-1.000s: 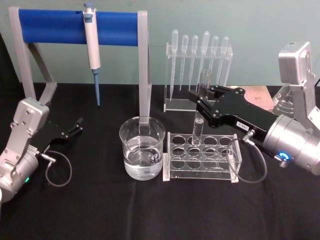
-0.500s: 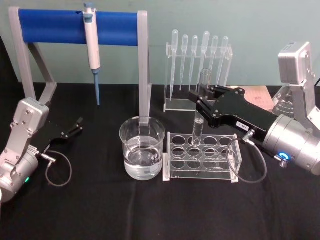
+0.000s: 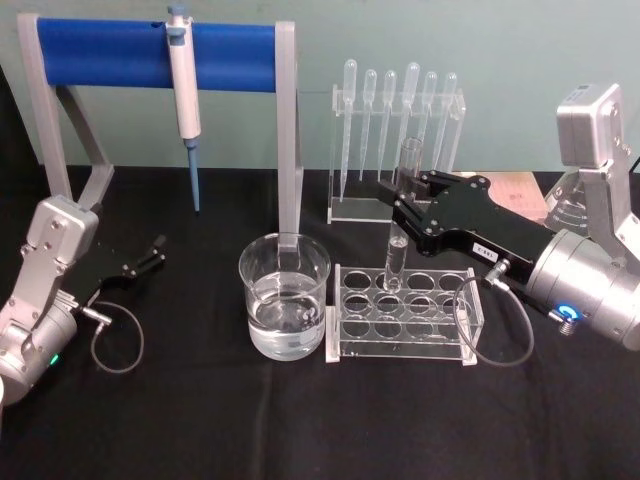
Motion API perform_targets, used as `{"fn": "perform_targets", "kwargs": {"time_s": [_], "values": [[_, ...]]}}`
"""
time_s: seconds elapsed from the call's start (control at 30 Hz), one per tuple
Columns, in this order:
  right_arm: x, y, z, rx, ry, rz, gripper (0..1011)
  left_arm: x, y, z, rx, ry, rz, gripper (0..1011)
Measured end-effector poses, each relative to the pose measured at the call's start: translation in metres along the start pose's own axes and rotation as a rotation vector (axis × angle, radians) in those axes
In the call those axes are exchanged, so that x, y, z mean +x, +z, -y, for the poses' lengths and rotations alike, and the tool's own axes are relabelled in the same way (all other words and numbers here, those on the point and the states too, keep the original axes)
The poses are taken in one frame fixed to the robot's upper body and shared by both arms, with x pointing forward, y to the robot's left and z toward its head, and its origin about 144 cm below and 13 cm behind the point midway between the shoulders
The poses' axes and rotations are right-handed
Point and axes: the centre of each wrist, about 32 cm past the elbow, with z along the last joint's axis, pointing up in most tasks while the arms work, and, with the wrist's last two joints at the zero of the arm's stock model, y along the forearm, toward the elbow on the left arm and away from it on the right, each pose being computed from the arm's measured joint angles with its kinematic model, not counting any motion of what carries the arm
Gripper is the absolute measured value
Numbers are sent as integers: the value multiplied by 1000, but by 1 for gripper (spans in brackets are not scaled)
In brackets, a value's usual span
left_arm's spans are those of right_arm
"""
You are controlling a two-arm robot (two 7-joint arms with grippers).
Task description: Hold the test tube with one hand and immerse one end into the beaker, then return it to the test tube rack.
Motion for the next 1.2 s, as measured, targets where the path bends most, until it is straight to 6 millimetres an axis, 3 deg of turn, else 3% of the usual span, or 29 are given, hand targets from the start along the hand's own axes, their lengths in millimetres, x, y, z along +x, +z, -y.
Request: {"fn": "perform_targets", "kwargs": {"time_s": [1.2], "values": [[0, 0, 0, 0, 0, 0, 225, 0, 0, 0, 0, 0, 0, 1000]]}}
